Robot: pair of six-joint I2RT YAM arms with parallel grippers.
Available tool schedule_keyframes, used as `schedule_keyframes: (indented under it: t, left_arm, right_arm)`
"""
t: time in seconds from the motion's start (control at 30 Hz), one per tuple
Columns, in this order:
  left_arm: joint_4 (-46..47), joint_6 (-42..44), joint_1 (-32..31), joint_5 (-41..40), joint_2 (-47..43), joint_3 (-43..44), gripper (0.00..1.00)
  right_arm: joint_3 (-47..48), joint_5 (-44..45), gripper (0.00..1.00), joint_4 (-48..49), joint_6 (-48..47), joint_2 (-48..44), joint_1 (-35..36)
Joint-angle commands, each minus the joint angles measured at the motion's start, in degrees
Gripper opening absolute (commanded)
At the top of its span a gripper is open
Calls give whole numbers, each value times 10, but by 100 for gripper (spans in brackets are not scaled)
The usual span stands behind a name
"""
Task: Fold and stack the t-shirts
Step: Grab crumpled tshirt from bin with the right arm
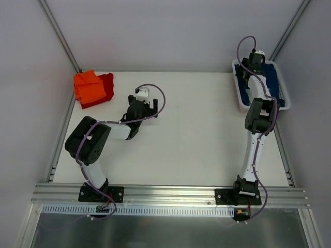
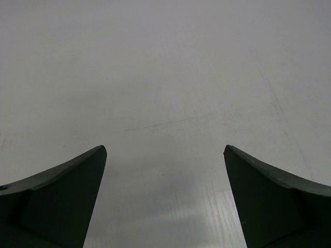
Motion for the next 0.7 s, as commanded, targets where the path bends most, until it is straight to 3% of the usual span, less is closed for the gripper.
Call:
schedule_keyframes:
  t: [0.0, 0.53, 0.67]
  left_arm:
    - [23, -5, 6, 9, -22, 1, 99]
    - [14, -6, 6, 11, -17, 11, 98]
    - [12, -6, 6, 12, -16, 13, 98]
  right_arm:
    - [7, -41, 51, 72, -11, 2, -3]
    - [44, -76, 51, 164, -22, 37, -3]
    - [30, -75, 47, 186, -24, 45, -3]
